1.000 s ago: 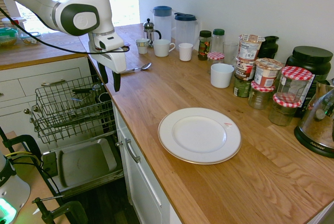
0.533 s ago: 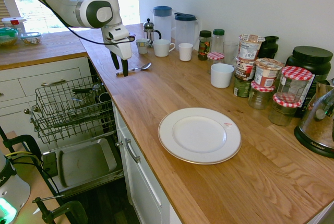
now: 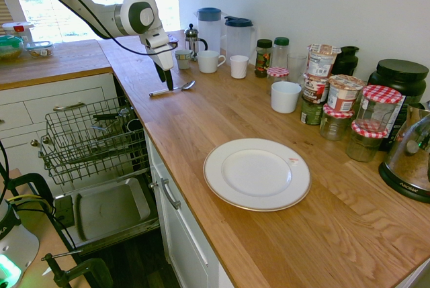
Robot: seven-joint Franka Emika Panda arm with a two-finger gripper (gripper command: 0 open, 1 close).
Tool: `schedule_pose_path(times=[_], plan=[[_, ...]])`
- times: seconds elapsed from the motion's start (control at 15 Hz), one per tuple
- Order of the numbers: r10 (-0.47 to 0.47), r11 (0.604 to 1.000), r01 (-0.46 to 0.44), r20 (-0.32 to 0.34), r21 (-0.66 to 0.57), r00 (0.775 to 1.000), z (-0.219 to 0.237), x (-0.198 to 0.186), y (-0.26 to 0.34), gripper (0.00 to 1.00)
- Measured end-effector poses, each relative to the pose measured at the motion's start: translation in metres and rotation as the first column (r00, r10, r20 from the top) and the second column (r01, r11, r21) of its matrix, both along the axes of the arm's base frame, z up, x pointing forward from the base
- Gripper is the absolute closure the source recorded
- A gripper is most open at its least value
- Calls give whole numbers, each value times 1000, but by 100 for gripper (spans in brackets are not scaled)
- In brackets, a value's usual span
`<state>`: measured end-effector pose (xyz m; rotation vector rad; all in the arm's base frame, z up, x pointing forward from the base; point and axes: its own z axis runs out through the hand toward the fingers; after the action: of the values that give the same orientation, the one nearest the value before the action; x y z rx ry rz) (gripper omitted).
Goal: Put the spoon in the dishwasher
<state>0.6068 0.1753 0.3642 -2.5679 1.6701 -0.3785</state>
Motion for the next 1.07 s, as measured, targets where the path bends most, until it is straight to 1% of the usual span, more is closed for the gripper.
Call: schedule_pose_path(times=[0.2,0.53,0.6,1.07], plan=[[-25,1000,25,15,1,1000,-11,8,7,0],[-46,999,46,4,-8,999,-26,13,11,0],[-46,999,46,2,-9,999,-29,15,11,100],[-47,999,47,4,-8,999,-32,19,12,100]])
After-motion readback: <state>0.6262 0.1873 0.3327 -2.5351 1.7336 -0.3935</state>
